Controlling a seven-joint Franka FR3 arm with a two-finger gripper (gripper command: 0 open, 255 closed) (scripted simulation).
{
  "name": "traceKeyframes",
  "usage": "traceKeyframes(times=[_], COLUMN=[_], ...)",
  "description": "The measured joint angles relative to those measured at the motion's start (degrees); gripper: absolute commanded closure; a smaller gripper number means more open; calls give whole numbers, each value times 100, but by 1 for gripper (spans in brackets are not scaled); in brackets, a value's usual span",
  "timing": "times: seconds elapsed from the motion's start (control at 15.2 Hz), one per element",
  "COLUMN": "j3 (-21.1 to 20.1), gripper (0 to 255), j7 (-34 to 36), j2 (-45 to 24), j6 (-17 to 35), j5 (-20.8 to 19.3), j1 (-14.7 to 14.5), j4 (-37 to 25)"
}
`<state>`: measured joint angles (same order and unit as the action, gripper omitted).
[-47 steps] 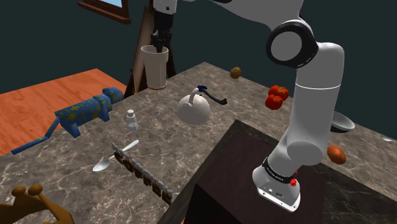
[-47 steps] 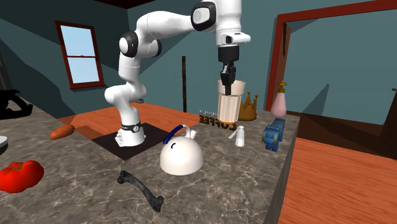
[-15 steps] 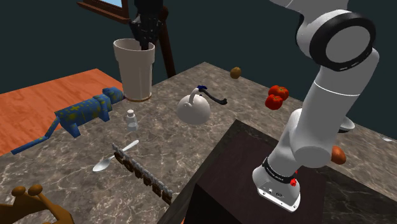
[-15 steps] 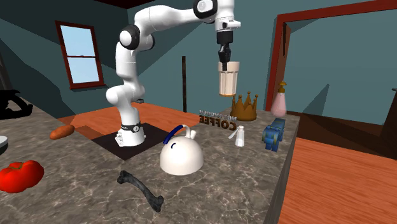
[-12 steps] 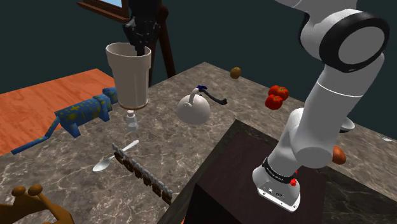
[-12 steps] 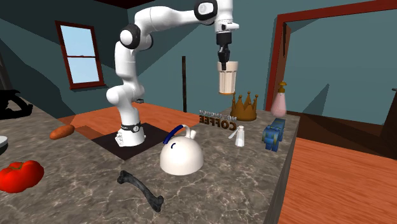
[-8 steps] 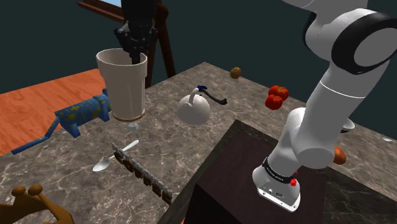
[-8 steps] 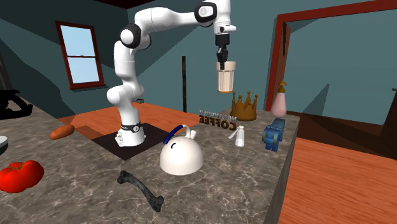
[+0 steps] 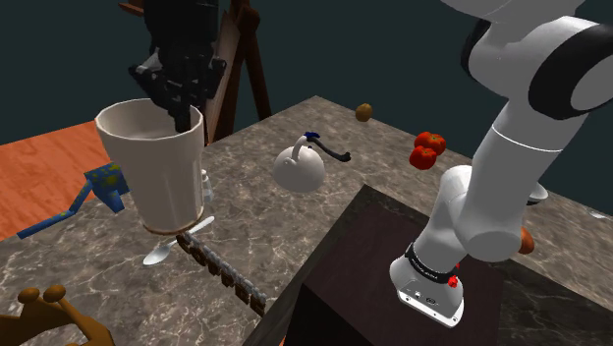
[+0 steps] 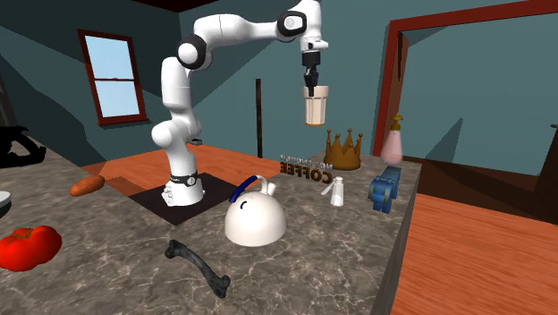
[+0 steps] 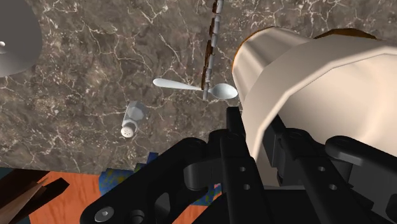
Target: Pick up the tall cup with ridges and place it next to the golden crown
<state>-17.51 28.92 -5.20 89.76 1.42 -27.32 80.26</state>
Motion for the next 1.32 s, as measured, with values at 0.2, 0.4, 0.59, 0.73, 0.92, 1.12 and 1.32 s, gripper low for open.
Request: traceKeyframes(times=[0.2,0.4,0.59,0.73,0.92,1.12,1.32], j3=[-188,-368,-515,-532,-528,-522,-510], gripper=[255,255,255,255,255,255,255], j7=[420,845,1209,1258,1255,1240,1208], j2=[-53,-257,-417,-424,-372,-296,-217], j6=[22,2,-25,108,343,603,875], j5=[-70,-199,-310,-317,-296,-265,-231], j1=[-241,-504,-741,-766,-752,-732,-704], j4=[-41,-264,-447,-321,-36,296,641])
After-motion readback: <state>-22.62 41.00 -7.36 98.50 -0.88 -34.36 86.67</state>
